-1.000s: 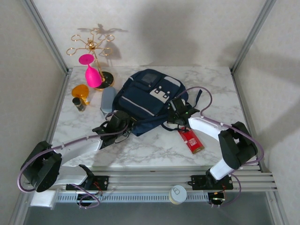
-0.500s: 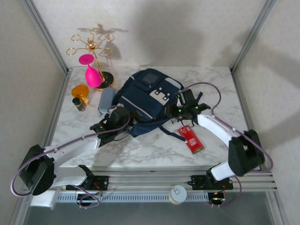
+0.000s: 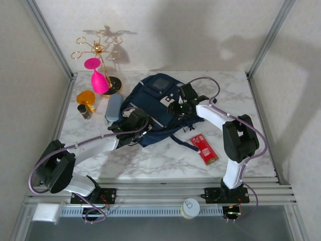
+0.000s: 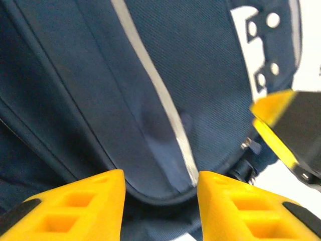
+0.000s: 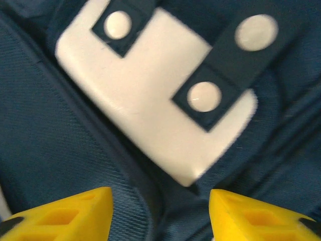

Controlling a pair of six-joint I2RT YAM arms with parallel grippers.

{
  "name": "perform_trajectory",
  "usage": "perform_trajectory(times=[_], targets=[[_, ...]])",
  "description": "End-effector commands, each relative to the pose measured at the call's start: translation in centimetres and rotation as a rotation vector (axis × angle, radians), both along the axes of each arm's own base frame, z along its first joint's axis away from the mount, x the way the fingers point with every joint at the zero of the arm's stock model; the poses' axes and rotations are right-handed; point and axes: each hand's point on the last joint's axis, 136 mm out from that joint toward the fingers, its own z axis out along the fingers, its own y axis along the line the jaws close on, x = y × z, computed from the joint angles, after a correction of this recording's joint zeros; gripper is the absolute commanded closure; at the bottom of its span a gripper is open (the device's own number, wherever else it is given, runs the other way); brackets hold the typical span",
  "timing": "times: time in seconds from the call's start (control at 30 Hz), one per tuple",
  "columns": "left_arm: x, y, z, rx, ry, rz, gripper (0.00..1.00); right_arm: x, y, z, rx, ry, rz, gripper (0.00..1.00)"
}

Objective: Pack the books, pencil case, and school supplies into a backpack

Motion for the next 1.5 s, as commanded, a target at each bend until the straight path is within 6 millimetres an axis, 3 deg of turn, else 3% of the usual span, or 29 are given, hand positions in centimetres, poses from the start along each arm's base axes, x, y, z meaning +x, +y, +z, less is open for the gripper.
perform_trajectory(times=[0.0,0.17,0.33,0.57,0.77,0.9,0.97,1.1,1.27,1.47], targets=[[0.7,0.7,-0.8,0.023,-0.017,-0.008,0.59,1.0,-3.7,1.4,-0.099,-0.032,-0.071,0.41],[1.0,0.3,-1.4,0.015,-0.009,-0.021,0.60,1.7,-3.0,-1.2,-0.059,0.046,-0.078,0.42],[1.2,0.7,-1.8,0.020,-0.014,-0.002,0.60,3.9,-0.6,-0.9,0.034,0.030,-0.054,0.49],[2.0,0.1,-2.4,0.045,-0.010,-0.022,0.60,6.2,-1.7,-1.5,-0.058,0.001,-0.121,0.58],[2.4,0.4,-2.7,0.077,-0.011,-0.014,0.60,7.5,-2.8,-2.5,-0.122,-0.028,-0.171,0.58],[2.7,0.1,-2.8,0.078,-0.013,-0.018,0.60,7.4,-1.3,-2.8,-0.021,-0.006,-0.175,0.57],[2.8,0.0,-2.8,0.077,-0.011,-0.020,0.60,7.2,-0.4,-2.7,0.072,0.009,-0.171,0.62],[3.0,-0.1,-3.1,0.085,-0.013,-0.024,0.59,7.5,0.0,-1.0,0.145,-0.039,-0.178,0.82],[3.6,-0.2,-3.2,0.093,-0.027,-0.019,0.59,7.2,-0.3,1.8,0.207,-0.069,-0.170,0.99],[6.1,-0.5,-2.7,0.110,-0.066,-0.010,0.59,5.4,-1.9,4.3,0.356,-0.064,-0.173,1.00]])
